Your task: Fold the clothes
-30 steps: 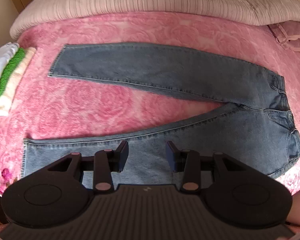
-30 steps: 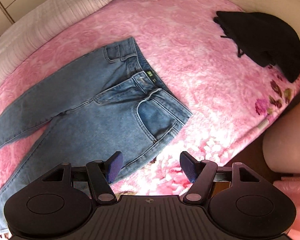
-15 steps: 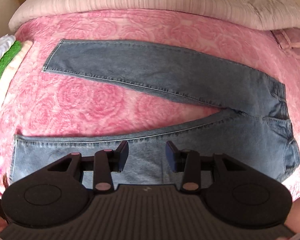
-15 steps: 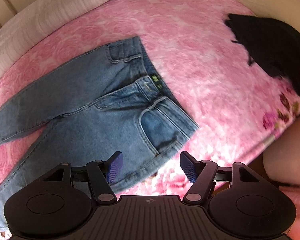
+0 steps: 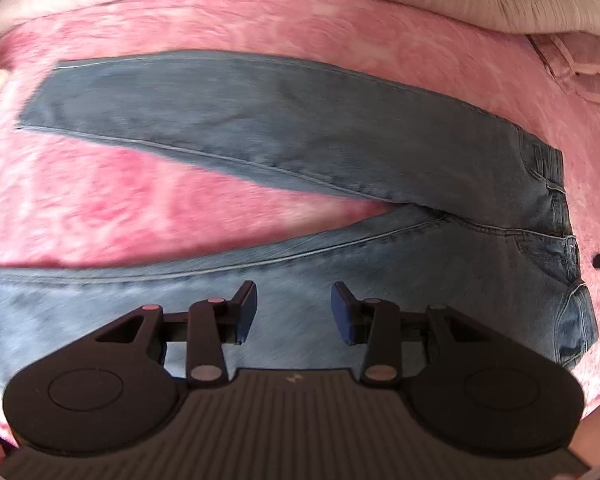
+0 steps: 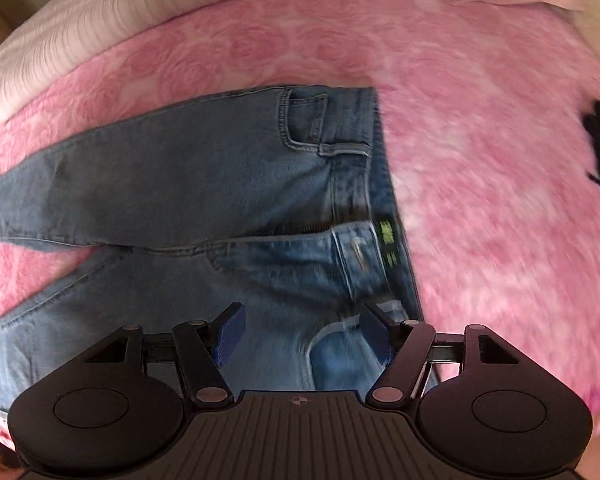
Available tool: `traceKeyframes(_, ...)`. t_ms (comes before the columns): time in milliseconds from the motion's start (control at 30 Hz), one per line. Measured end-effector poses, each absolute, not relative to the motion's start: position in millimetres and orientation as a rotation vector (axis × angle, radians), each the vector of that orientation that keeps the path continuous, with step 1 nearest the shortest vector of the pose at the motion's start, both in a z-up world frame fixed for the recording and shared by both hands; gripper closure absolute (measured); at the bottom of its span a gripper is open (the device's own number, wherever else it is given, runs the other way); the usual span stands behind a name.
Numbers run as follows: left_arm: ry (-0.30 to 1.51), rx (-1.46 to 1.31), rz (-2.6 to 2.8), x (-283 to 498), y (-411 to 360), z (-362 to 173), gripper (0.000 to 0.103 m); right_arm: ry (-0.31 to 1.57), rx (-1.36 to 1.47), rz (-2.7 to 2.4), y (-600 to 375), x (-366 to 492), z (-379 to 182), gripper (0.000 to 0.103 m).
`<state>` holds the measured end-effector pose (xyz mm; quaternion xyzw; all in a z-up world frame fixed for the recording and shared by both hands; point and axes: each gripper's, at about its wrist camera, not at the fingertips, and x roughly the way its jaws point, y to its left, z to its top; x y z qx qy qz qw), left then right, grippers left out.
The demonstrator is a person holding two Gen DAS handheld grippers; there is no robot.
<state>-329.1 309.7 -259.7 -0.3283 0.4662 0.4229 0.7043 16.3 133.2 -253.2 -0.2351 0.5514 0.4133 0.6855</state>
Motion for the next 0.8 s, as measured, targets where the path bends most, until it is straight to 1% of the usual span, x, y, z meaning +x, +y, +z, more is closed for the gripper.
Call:
traceKeyframes(167,1.047,-0.675,0.881,-290.3,328.4,-293.1,0.066,1.206,-0.578,1.023,171.2,38.8,-280.5,0.036)
traceKeyframes(367,1.014,-0.601,0.793,-257.6,381.3,-318.2,0.067,1.198,-0.611,1.117,222.9,63.8,-308.6,0.036)
traceKeyframes(633,0.991,-0.407,0.63,-215.4,462.2,-332.7,0.067,1.092,-0.692,1.245,302.7,89.0,-327.3,0.036)
traceKeyframes(800,1.008,-0.276,0.532,-199.7,500.8,-339.9,0.066,1.027,-0.761,1.328,341.5,98.2,-335.4,0.036)
